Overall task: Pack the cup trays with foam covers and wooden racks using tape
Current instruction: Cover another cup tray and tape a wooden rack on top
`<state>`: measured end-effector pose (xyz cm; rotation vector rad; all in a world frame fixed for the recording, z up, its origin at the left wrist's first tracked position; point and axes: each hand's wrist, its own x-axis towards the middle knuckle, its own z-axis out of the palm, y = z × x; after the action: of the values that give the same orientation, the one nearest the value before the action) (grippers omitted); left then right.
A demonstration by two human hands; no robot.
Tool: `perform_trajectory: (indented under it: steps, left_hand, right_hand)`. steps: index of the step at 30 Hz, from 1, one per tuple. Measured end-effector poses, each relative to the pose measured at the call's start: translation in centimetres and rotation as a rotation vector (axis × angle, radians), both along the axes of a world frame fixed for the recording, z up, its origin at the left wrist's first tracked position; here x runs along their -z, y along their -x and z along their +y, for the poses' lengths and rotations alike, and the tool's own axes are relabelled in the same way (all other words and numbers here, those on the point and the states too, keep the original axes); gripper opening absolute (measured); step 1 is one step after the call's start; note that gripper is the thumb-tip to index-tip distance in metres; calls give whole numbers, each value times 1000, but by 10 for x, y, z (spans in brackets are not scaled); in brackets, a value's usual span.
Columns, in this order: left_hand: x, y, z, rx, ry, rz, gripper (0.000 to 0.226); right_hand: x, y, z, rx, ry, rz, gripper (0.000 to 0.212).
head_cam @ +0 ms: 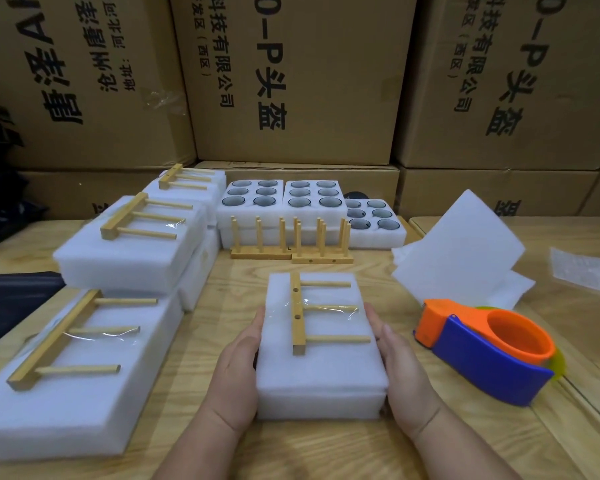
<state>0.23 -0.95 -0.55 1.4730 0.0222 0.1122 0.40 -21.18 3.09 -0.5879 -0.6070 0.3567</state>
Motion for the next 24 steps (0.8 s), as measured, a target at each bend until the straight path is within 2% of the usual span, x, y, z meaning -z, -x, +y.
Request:
perform_trajectory:
  steps: [3, 4, 5, 6, 8, 11, 14, 18, 19, 22, 24]
  left_hand:
    - [-3, 1, -1, -18, -86, -41, 38]
    - [-4, 2, -1, -15, -107, -50, 38]
    - [-7, 4, -3, -35, -122, -45, 39]
    - [-8, 6, -4, -66, -143, -65, 38]
    - [-9, 15, -5, -192, -86, -55, 33]
    - [-8, 32, -3, -365, -87, 61, 50]
    - [-14, 48, -6, -227, -94, 152, 63]
    - [-30, 62, -10, -105, -102, 226, 60]
    - [-33, 65, -10, -91, -110, 220, 56]
    - [-45, 72, -9, -127, -96, 222, 18]
    - [-49, 75, -4, -177, -19, 245, 24]
  right_hand:
    - [-6, 3, -11, 92, 44, 126, 64]
    - [-6, 0, -12, 214, 171, 157, 63]
    - [3, 0, -3, 285, 280, 108, 57]
    - [14, 3, -5, 303, 354, 154, 50]
    - [34, -1, -15, 655, 520, 225, 44]
    - [42, -5, -18, 894, 613, 230, 52]
    - [37, -3, -17, 919, 589, 207, 57]
    - [41, -4, -22, 886, 579, 194, 57]
    - [42, -4, -24, 884, 575, 196, 59]
    - [40, -3, -26, 846, 546, 173, 74]
    - [39, -3, -29, 793, 530, 184, 78]
